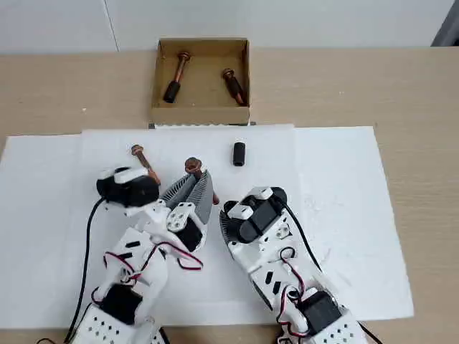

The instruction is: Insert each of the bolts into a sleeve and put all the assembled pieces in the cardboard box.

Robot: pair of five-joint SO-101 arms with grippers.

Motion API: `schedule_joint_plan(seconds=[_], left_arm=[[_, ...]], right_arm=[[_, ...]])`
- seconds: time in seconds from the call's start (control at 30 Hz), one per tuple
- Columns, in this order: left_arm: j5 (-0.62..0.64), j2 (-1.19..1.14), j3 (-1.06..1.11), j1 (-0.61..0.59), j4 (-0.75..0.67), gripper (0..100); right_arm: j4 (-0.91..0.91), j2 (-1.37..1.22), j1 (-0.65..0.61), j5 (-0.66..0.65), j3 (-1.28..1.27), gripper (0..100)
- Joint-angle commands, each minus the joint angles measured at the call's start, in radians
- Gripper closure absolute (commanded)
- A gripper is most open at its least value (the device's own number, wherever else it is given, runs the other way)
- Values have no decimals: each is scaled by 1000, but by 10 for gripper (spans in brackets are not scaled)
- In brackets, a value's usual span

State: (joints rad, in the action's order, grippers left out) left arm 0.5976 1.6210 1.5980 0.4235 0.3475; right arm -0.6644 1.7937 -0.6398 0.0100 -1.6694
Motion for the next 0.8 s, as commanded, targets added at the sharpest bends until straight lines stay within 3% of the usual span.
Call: schedule_joint_plan(seconds=[0.0,0.77], left_arm=[[3,97,2,20,-29,994],[5,195,67,40,64,994]], right_arm=[[24,5,-8,3,-14,996],[77,5,-25,-160,-14,996]])
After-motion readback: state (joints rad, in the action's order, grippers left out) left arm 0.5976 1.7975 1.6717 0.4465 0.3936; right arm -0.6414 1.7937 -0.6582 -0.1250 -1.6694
